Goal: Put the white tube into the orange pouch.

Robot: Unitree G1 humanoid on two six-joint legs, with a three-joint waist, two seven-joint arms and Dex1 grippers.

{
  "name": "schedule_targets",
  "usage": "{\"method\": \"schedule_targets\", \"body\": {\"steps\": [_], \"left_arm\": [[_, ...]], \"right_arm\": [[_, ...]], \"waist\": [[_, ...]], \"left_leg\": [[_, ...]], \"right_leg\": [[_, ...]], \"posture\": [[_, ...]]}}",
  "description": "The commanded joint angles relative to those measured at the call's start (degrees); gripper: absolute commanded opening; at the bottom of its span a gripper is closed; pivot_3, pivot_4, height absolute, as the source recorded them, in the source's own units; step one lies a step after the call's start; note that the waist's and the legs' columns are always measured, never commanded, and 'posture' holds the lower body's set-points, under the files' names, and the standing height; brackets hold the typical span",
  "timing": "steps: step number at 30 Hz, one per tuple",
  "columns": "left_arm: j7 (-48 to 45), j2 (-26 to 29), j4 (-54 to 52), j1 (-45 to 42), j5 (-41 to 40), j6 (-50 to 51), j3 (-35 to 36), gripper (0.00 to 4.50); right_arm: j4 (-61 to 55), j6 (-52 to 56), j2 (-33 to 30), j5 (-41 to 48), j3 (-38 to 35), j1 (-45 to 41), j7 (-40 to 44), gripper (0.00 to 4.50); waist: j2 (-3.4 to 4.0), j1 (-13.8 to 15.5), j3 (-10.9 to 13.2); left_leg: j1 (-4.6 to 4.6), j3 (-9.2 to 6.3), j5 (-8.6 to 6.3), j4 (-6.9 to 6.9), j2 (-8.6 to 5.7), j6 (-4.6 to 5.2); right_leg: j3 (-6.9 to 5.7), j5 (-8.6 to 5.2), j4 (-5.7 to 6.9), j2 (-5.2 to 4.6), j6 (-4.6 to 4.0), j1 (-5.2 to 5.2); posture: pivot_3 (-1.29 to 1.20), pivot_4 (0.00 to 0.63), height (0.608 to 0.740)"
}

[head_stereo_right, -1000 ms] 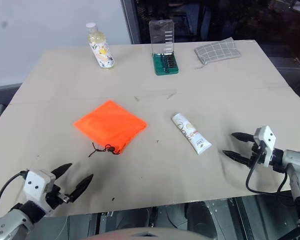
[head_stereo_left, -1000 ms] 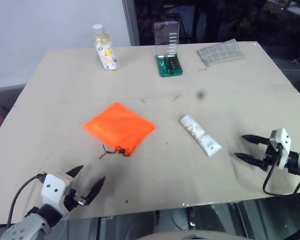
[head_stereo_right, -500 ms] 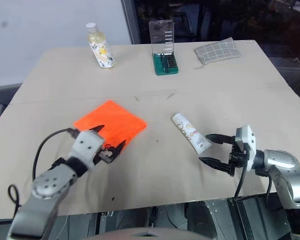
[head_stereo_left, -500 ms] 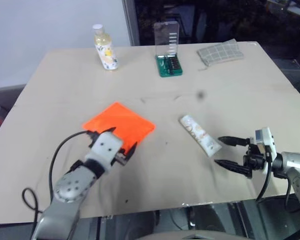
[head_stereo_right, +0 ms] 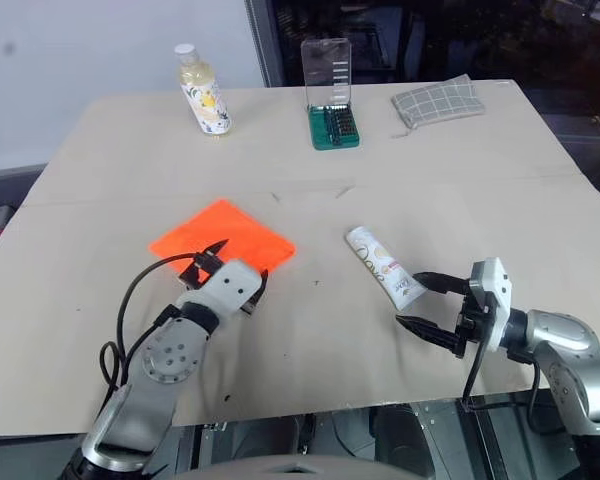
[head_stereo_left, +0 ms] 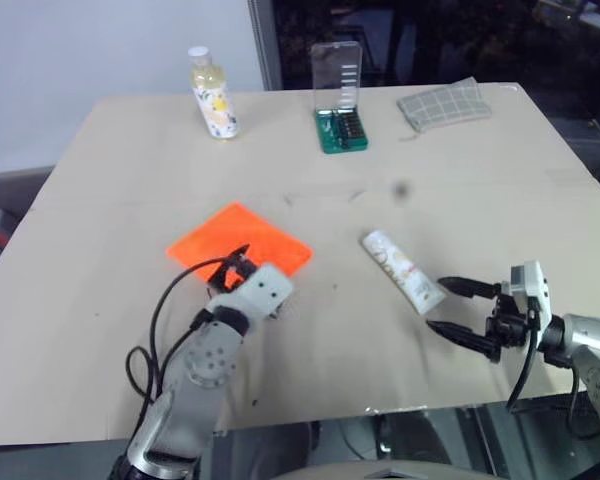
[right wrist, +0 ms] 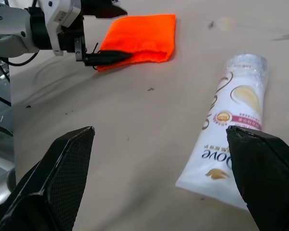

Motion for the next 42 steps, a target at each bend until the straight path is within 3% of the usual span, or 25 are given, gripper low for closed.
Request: {"method": "schedule_targets", "body": {"steps": [1,9,26,36,39,42], "left_arm": [[2.90,-1.38,0.48,0.89,3.46,-3.66,-0.68,4.50],[6.45,-4.51,7.85,0.44,5.83,-11.85,-1.95,4.50],[6.15,-12.30,5.62,2.70,6.19,-6.84,4.87,4.50],[4.93,-11.80,4.14,3.18,6.81,-7.91,6.60,4.50],[3.37,-11.19,3.15,3.45,6.31,-8.39,6.69,3.68],[1.67,-10.41,1.77,3.66,6.22,-8.46,7.07,2.10]], "right_arm": [[-2.54,-0.47,-0.35,1.23,-2.25,0.38,-0.39,4.43],[-4.11,-0.07,-0.25,1.38,-2.96,2.02,-1.46,4.43],[-4.08,-1.37,0.79,0.62,-2.74,3.05,-3.33,4.43],[-1.76,-2.11,2.24,-3.57,0.40,-0.46,-5.88,4.43],[-0.05,-3.09,3.32,-7.88,2.71,-1.92,-8.71,4.50],[1.71,-4.25,5.14,-10.96,4.25,-3.32,-11.54,4.50]], "waist": [[0.00,0.03,0.00],[0.00,0.72,0.00],[0.01,0.65,-0.03],[0.00,0.60,-0.04],[0.00,0.62,-0.04],[0.00,0.62,-0.04]], "left_leg": [[0.00,0.01,0.00,0.00,0.00,0.00],[-0.02,-0.01,0.00,0.01,0.00,0.00],[0.02,0.00,0.00,0.06,0.00,0.00],[0.02,0.00,0.00,0.07,-0.01,0.00],[0.02,0.01,0.00,0.08,-0.01,0.00],[0.01,0.00,0.01,0.07,-0.02,-0.01]], "right_leg": [[0.01,0.00,0.00,-0.01,0.00,0.00],[-0.02,0.00,0.00,-0.03,0.00,0.00],[-0.03,0.01,0.08,0.01,0.02,0.01],[-0.04,0.01,0.09,0.01,0.02,0.01],[-0.02,0.01,0.09,0.00,0.02,0.01],[-0.03,0.01,0.09,0.00,0.02,0.00]], "posture": [[0.00,0.150,0.740],[0.00,0.150,0.740],[0.00,0.150,0.740],[0.00,0.150,0.740],[0.00,0.150,0.740],[0.00,0.150,0.740]]}}
